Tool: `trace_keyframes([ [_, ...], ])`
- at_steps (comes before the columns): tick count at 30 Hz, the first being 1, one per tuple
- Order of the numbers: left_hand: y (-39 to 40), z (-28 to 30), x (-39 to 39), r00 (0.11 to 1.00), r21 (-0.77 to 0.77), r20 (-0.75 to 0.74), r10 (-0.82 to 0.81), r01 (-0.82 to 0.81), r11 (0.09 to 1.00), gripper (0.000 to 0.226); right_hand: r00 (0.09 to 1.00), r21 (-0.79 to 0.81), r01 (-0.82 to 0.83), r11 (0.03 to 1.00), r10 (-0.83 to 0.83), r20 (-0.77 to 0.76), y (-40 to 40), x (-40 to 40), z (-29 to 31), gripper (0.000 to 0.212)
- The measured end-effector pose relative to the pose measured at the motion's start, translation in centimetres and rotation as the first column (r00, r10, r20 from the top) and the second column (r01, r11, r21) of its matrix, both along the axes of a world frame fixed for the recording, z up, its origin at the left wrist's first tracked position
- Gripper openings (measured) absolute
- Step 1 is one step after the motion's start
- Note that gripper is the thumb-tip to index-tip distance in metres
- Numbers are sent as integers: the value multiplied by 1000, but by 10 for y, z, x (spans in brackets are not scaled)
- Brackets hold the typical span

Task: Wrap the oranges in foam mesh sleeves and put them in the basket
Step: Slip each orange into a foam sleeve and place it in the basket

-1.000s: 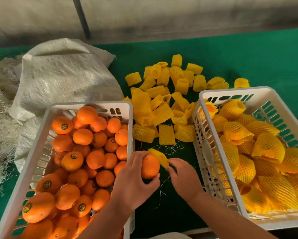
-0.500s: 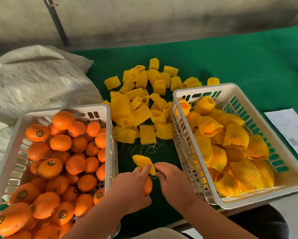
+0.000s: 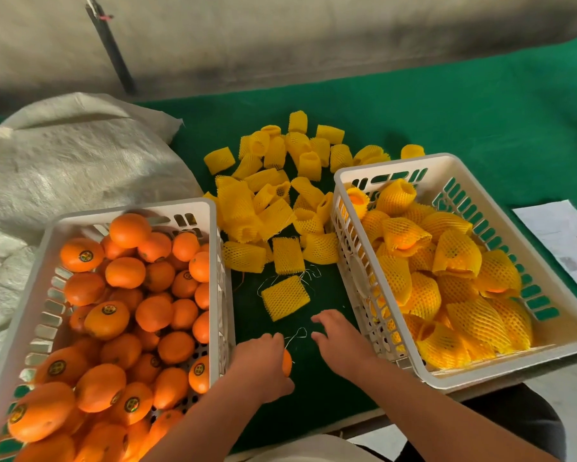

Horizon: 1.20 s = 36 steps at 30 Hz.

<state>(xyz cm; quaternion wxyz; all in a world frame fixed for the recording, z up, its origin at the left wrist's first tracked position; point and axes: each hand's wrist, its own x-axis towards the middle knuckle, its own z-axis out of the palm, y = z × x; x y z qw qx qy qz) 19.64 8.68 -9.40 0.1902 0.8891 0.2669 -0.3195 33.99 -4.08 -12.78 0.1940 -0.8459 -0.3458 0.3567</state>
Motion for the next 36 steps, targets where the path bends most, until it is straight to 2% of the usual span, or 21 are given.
trace_keyframes([
  [5, 1, 0, 1, 998, 39, 24, 53, -54, 998, 82, 980, -162, -189, 968, 196, 25, 28, 11, -4, 49],
  [11, 0, -5, 1, 996, 65, -53, 70, -67, 996, 76, 873, -379, -459, 804, 486, -26, 74, 3, 6, 77],
  [14, 2, -10, 2, 987, 60, -152, 53, -44, 997, 77, 850, -486, -490, 723, 520, -85, 100, -7, 6, 91],
  [17, 5, -13, 6, 973, 40, -230, 28, -19, 999, 79, 827, -565, -512, 647, 549, -121, 116, -14, -3, 94],
  [19, 7, -16, 8, 966, 27, -259, 22, -16, 1000, 77, 829, -603, -497, 624, 547, -118, 123, -16, -15, 94],
  [21, 7, -16, 11, 965, 35, -261, 21, -13, 999, 75, 855, -616, -451, 645, 510, -92, 124, -16, -24, 96],
  [24, 12, -21, 16, 967, 15, -250, 47, -45, 999, 76, 897, -542, -397, 741, 438, -57, 119, -10, -31, 87],
  [26, 12, -23, 17, 972, -4, -217, 91, -94, 996, 82, 926, -385, -341, 858, 377, 20, 106, -4, -27, 62],
  [28, 11, -25, 16, 981, -10, -124, 150, -153, 988, 95, 950, -187, -266, 946, 290, 115, 88, 3, -23, 35],
  [30, 9, -25, 15, 979, -25, 39, 200, -199, 980, 112, 967, -49, -193, 980, 199, 159, 71, 8, -18, 29],
  [32, 6, -25, 14, 959, -43, 182, 216, -212, 976, 120, 977, 11, -131, 991, 127, 170, 56, 10, -13, 31],
  [34, 3, -24, 16, 952, -58, 230, 202, -193, 979, 118, 984, 47, -91, 995, 82, 160, 44, 9, -14, 27],
  [36, 0, -23, 16, 966, -56, 205, 158, -149, 987, 112, 989, 61, -55, 997, 46, 141, 37, 5, -18, 23],
])
